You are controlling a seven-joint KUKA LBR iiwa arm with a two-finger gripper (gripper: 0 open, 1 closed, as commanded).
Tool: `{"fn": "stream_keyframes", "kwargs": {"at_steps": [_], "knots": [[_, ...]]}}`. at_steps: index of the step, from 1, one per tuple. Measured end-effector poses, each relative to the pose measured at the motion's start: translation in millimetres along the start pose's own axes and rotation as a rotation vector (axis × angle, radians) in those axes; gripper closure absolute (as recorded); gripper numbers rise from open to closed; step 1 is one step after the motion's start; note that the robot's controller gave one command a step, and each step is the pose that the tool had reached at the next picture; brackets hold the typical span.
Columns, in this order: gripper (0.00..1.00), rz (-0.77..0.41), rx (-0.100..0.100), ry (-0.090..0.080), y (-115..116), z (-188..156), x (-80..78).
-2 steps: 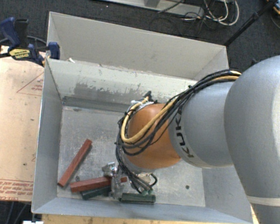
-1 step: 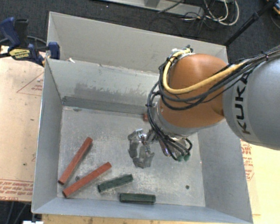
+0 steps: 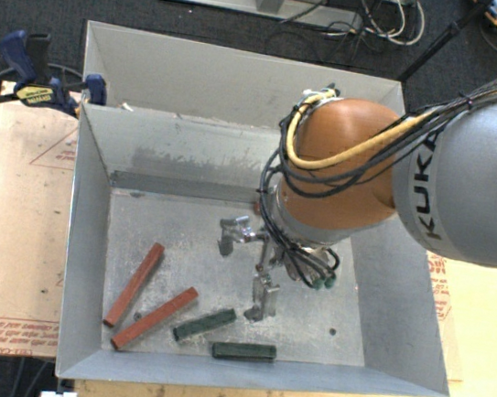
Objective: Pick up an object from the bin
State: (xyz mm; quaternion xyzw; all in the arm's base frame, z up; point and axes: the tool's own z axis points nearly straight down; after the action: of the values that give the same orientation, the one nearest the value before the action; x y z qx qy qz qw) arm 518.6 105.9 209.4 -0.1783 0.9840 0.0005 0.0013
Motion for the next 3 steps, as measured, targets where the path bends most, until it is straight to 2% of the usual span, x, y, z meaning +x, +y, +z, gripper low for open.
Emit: {"fn": "stream_keyframes", "kwargs": {"at_steps": [1, 2, 3], "knots": [[0.00, -0.082, -0.004, 0.011, 34, 90, 13.8], [0.00, -0.201, -0.001, 0.005, 21, 116, 14.9], [0.00, -0.196, -0.002, -0.005, 8, 138, 19.1]]}}
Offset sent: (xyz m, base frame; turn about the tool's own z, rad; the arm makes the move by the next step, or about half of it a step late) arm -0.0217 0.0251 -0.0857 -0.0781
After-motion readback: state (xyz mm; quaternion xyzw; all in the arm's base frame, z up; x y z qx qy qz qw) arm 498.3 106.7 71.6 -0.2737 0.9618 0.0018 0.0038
